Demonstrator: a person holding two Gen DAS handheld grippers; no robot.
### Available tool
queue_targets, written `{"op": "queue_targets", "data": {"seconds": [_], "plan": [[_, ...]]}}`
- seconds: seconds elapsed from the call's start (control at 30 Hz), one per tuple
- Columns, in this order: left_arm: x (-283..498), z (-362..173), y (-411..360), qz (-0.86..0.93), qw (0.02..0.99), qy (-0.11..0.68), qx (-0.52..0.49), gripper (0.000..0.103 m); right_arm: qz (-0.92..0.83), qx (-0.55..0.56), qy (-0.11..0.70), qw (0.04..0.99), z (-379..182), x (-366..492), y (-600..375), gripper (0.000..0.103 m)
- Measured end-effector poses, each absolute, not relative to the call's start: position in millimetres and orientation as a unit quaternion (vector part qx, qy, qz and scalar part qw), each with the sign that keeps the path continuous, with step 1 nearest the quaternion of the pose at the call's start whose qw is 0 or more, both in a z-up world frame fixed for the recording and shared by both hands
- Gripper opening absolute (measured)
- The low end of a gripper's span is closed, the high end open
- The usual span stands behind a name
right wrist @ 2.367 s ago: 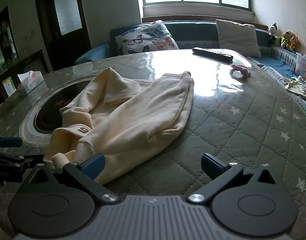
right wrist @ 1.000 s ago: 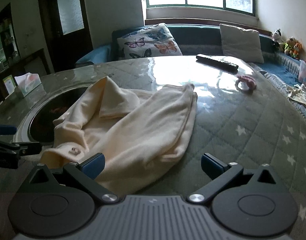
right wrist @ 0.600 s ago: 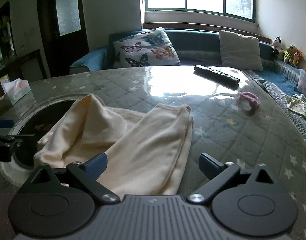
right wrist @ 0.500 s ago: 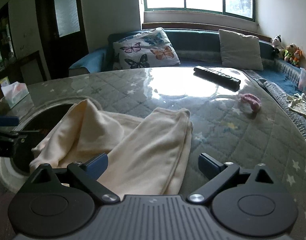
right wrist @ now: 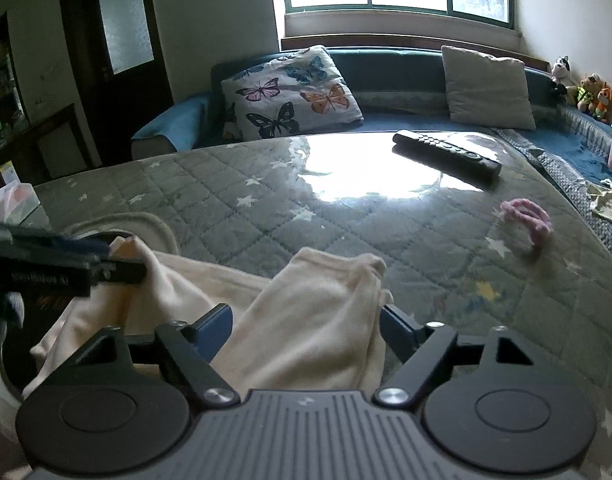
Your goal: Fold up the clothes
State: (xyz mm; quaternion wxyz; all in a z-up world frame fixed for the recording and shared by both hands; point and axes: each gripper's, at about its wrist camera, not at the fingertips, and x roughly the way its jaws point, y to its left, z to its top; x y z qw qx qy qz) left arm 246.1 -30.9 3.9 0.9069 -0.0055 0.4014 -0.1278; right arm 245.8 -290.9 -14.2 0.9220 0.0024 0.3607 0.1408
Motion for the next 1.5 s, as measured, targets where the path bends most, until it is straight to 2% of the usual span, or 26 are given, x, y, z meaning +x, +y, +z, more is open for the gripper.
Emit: {"op": "queue_targets", "data": {"seconds": [0.03, 0.13, 0.33, 0.57, 0.67, 0.73, 0.93, 1.27, 1.47, 1.5], "plan": [[246.6, 1.3, -31.5, -0.135, 0.904, 0.406, -0.008, 0.015, 0.141, 0.002, 0.360, 0.922, -14.5, 248.3, -290.0, 0.075], [238.0, 1.4, -31.0, -0.137, 0.909, 0.394, -0.009, 0.008, 0.144, 0.003, 0.359, 0.922, -14.9, 256.8, -285.6, 0.067], [206.4, 21.1, -9.1, -0.084, 0.932, 0.351, -0.023, 0.007, 0.157, -0.012, 0.368, 0.916, -22.7, 265.1, -271.8, 0.051], [142.8, 43.3, 32.5, 0.002, 0.950, 0.308, -0.059, 0.007, 0.151, -0.078, 0.359, 0.918, -32.9, 262.7, -248.0, 0.041], [111.2, 48.2, 49.5, 0.039, 0.953, 0.292, -0.073, 0.007, 0.142, -0.100, 0.352, 0.920, -33.8, 260.6, -242.7, 0.025], [93.3, 47.2, 59.6, 0.063, 0.952, 0.289, -0.076, 0.007, 0.139, -0.101, 0.350, 0.921, -32.7, 258.3, -242.9, 0.007], [48.8, 40.2, 90.5, 0.112, 0.943, 0.296, -0.106, 0.007, 0.118, -0.080, 0.330, 0.933, -12.2, 239.4, -268.5, 0.005], [-16.5, 40.4, 109.3, 0.136, 0.937, 0.297, -0.123, 0.007, 0.030, -0.027, 0.285, 0.958, 26.2, 170.1, -366.1, 0.004], [-28.9, 35.2, 112.4, 0.132, 0.931, 0.315, -0.126, 0.007, -0.036, -0.003, 0.318, 0.947, 9.7, 136.4, -412.6, 0.004], [-29.7, 33.4, 113.3, 0.132, 0.930, 0.319, -0.127, 0.010, -0.046, 0.001, 0.325, 0.944, 5.6, 131.8, -419.5, 0.004]]}}
